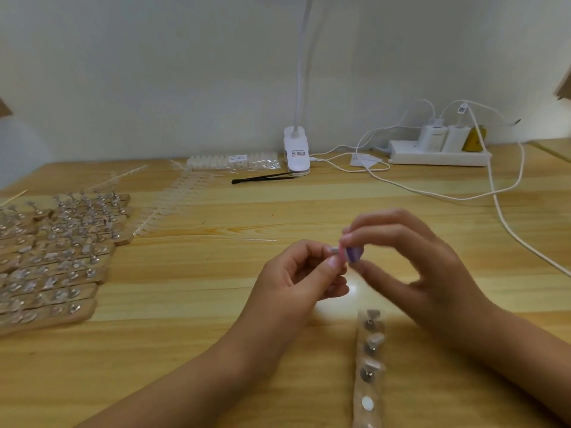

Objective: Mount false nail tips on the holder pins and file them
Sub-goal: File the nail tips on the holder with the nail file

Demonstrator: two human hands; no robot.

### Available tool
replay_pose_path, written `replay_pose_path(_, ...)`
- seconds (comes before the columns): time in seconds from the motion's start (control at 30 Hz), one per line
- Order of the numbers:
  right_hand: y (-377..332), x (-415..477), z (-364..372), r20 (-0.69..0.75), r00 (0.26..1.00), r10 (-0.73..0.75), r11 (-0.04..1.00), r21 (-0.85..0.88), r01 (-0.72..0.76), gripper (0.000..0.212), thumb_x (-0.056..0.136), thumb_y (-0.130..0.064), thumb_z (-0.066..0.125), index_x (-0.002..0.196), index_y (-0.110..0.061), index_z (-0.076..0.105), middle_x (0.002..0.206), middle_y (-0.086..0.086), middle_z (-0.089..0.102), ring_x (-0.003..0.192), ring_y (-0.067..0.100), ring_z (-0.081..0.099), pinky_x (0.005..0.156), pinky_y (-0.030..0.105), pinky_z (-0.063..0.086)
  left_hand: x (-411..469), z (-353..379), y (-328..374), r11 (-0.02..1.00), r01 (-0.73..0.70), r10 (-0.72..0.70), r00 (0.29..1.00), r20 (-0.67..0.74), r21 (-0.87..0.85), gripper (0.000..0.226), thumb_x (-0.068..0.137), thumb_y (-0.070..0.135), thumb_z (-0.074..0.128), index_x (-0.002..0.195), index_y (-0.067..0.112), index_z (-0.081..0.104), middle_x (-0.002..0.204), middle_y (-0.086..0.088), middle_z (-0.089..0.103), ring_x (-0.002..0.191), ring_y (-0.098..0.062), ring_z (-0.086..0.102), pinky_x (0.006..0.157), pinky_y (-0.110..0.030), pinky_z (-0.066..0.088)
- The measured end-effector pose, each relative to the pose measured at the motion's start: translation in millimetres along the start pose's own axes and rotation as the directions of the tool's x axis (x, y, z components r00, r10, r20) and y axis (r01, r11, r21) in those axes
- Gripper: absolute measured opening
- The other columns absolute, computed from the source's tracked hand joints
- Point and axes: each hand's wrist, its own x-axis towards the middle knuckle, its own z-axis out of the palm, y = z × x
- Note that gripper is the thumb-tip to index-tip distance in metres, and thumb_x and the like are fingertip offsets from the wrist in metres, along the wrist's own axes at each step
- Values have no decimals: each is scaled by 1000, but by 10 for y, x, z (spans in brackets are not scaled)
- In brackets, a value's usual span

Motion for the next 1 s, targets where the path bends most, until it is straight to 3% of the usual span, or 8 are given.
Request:
replay_pose_path(0.07, -1, 5, -16, -34, 997, 67, 996, 62, -65, 23, 91, -15, 64, 113, -14, 62, 109, 5, 62, 106, 19, 61, 91, 40, 51, -6, -9, 8, 1000, -3, 2, 1000, -2, -6, 9, 87, 29, 65, 88, 29, 74, 85, 6, 70, 80, -7, 69, 79, -22, 55)
replay_pose_path(0.2, -29, -8, -17, -14, 1000, -15, 996, 83, 16, 22, 93, -20, 60, 116, -19, 58, 115, 0, 59, 112, 18, 60, 93, 35, 51, -4, -23, 37, 1000, -24, 24, 998, 53, 9, 11, 88, 28, 65, 94, 25, 74, 88, 5, 72, 84, -9, 69, 80, -23, 55)
replay_pose_path(0.33, -43, -9, -20, -45, 998, 40, 991, 130, -34, 23, 91, -17, 62, 114, -21, 58, 114, 4, 59, 111, 22, 60, 92, 40, 52, 4, -33, 46, 999, -37, 37, 998, 43, -11, 9, 87, 29, 67, 91, 26, 75, 88, 4, 72, 83, -9, 69, 81, -23, 55)
replay_pose_path(0.4, -63, -10, -15, -35, 999, -32, 995, 97, 35, 24, 92, -15, 62, 115, -20, 58, 115, 3, 59, 112, 20, 59, 92, 36, 50, 7, -42, 50, 999, -54, 54, 997, 55, -1, 14, 87, 27, 65, 95, 22, 75, 88, 4, 72, 85, -10, 70, 81, -23, 56)
replay_pose_path(0.67, -74, -34, 1, -21, 997, -72, 997, -16, 72, 28, 90, -12, 64, 116, -19, 57, 114, 4, 59, 111, 17, 58, 91, 37, 48, 17, -64, 60, 992, -116, 115, 993, 26, 40, 10, 88, 26, 67, 94, 25, 74, 92, 2, 73, 89, -11, 69, 83, -25, 55)
replay_pose_path(0.73, -67, -41, 6, -27, 998, -53, 999, -5, 53, 27, 91, -13, 64, 116, -19, 58, 115, 5, 58, 112, 20, 58, 89, 42, 50, 20, -58, 54, 990, -121, 120, 993, 21, 67, 5, 89, 30, 71, 92, 28, 74, 94, 2, 73, 91, -12, 69, 85, -27, 56)
replay_pose_path(1.0, -82, -53, 13, -22, 996, -88, 996, 16, 88, 24, 92, -13, 65, 115, -18, 60, 115, 4, 55, 108, 23, 59, 86, 40, 50, 21, -42, 50, 986, -118, 112, 992, 59, 116, 10, 88, 30, 69, 96, 25, 73, 94, 3, 73, 92, -12, 69, 84, -24, 55)
